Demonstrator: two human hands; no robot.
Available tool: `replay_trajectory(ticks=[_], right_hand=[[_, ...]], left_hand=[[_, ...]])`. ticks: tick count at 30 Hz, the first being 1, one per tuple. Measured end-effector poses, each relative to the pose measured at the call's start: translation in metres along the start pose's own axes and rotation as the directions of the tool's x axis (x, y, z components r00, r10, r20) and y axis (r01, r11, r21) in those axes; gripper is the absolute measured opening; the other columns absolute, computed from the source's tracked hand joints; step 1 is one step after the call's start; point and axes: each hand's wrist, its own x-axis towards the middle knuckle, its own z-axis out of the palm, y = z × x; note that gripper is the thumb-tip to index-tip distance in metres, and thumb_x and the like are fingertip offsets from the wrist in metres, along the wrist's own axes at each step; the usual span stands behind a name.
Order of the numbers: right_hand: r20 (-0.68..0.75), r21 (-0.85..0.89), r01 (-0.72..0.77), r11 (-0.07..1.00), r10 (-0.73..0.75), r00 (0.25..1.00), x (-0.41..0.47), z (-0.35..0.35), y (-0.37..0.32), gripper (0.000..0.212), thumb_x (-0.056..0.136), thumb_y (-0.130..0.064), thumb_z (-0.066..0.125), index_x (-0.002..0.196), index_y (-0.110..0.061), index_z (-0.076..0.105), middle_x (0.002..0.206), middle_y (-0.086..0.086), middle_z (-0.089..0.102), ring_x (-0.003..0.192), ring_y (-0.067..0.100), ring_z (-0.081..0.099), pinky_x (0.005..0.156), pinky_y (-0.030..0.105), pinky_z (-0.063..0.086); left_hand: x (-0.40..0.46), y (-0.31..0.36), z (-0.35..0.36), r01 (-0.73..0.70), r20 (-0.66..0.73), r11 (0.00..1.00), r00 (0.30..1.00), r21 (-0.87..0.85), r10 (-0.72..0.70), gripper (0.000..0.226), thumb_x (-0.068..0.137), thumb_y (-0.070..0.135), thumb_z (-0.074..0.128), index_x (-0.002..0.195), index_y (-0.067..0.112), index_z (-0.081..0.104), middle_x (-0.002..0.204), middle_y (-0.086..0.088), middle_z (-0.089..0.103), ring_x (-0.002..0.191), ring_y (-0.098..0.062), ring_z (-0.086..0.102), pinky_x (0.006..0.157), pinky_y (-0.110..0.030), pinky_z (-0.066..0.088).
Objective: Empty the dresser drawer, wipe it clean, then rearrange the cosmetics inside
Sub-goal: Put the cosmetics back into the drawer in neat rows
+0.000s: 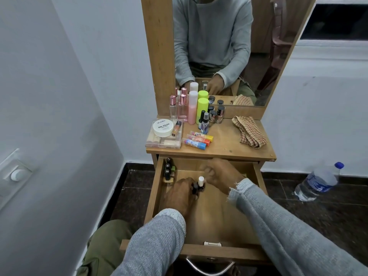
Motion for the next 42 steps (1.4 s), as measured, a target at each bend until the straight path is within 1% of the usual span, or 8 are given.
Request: replay_trajectory(ticks=[8, 11, 15, 18, 29, 35, 39, 42], right_hand=[[-0.504, 0.027, 0.179, 0.983, -0.142, 0.852, 0.059, -0.093, -0.014, 0.012, 0.090, -0.010, 0.060, 0.098, -0.011, 0.069, 0.096, 0.004, 0.067, 0.084, 0.014, 0.059, 0.076, 0.025, 0.051], [-0.442, -0.113, 0.163, 0.980, -0.197, 0.875, 0.092, -0.118, -0.014, 0.022, 0.089, -0.004, 0.061, 0.104, -0.015, 0.070, 0.104, 0.002, 0.062, 0.091, 0.014, 0.057, 0.080, 0.022, 0.045], [-0.089, -0.338, 0.216, 0.916, -0.259, 0.962, 0.123, -0.134, -0.019, 0.038, 0.086, 0.003, 0.061, 0.116, -0.018, 0.068, 0.112, 0.008, 0.063, 0.097, 0.017, 0.057, 0.084, 0.025, 0.044], [-0.012, -0.402, 0.221, 0.888, -0.246, 0.969, 0.131, -0.130, -0.021, 0.038, 0.087, 0.003, 0.058, 0.119, -0.015, 0.066, 0.116, 0.010, 0.063, 0.104, 0.025, 0.058, 0.081, 0.023, 0.037], [-0.040, -0.500, 0.219, 0.838, -0.276, 0.960, 0.129, -0.125, -0.017, 0.028, 0.085, -0.006, 0.065, 0.110, -0.016, 0.067, 0.110, 0.007, 0.054, 0.100, 0.024, 0.055, 0.075, 0.029, 0.041], [-0.180, -0.419, 0.220, 0.881, -0.318, 0.931, 0.108, -0.155, -0.017, 0.024, 0.084, -0.010, 0.068, 0.107, -0.013, 0.067, 0.109, 0.006, 0.055, 0.096, 0.024, 0.056, 0.086, 0.038, 0.048], [-0.340, -0.337, 0.218, 0.916, -0.334, 0.879, 0.069, -0.176, -0.018, 0.017, 0.085, -0.013, 0.068, 0.102, -0.011, 0.068, 0.100, 0.006, 0.066, 0.089, 0.022, 0.062, 0.082, 0.035, 0.050], [-0.429, -0.256, 0.234, 0.938, -0.327, 0.842, 0.026, -0.175, -0.018, 0.015, 0.086, -0.016, 0.067, 0.101, -0.011, 0.068, 0.090, 0.000, 0.068, 0.082, 0.014, 0.062, 0.073, 0.018, 0.047]], left_hand=[[-0.002, -0.004, 0.000, -0.015, 0.010, 1.000, 1.000, -0.026, 0.015, 0.026, 0.090, 0.009, 0.057, 0.106, 0.029, 0.060, 0.106, 0.009, 0.064, 0.087, -0.007, 0.053, 0.077, -0.026, 0.043], [-0.004, -0.003, 0.000, -0.003, -0.013, 1.000, 1.000, -0.021, 0.002, 0.030, 0.090, 0.007, 0.054, 0.108, 0.031, 0.059, 0.105, 0.010, 0.064, 0.094, -0.009, 0.059, 0.080, -0.028, 0.047], [-0.004, -0.002, -0.001, 0.004, -0.014, 0.999, 1.000, -0.039, -0.005, 0.030, 0.090, 0.006, 0.052, 0.106, 0.031, 0.059, 0.104, 0.010, 0.065, 0.095, -0.009, 0.060, 0.083, -0.031, 0.051], [-0.004, -0.004, 0.000, -0.012, -0.038, 0.999, 0.999, -0.033, 0.010, 0.028, 0.092, 0.008, 0.052, 0.109, 0.030, 0.058, 0.108, 0.009, 0.063, 0.095, -0.008, 0.058, 0.078, -0.025, 0.046], [-0.004, -0.003, 0.000, -0.003, -0.034, 1.000, 0.999, -0.002, 0.003, 0.027, 0.093, 0.009, 0.054, 0.113, 0.026, 0.056, 0.111, 0.004, 0.063, 0.100, -0.013, 0.058, 0.078, -0.025, 0.044], [-0.002, -0.004, 0.003, 0.027, -0.015, 1.000, 1.000, 0.011, -0.027, 0.026, 0.094, 0.011, 0.054, 0.115, 0.026, 0.056, 0.112, 0.003, 0.063, 0.104, -0.016, 0.059, 0.084, -0.030, 0.048], [-0.002, -0.004, 0.004, 0.057, 0.015, 0.998, 0.998, 0.023, -0.057, 0.032, 0.093, 0.011, 0.054, 0.119, 0.028, 0.056, 0.113, 0.002, 0.064, 0.105, -0.018, 0.060, 0.089, -0.035, 0.051], [-0.001, -0.005, 0.005, 0.069, 0.046, 0.997, 0.996, 0.045, -0.071, 0.033, 0.092, 0.009, 0.054, 0.119, 0.027, 0.057, 0.113, 0.002, 0.064, 0.104, -0.019, 0.061, 0.090, -0.037, 0.052]])
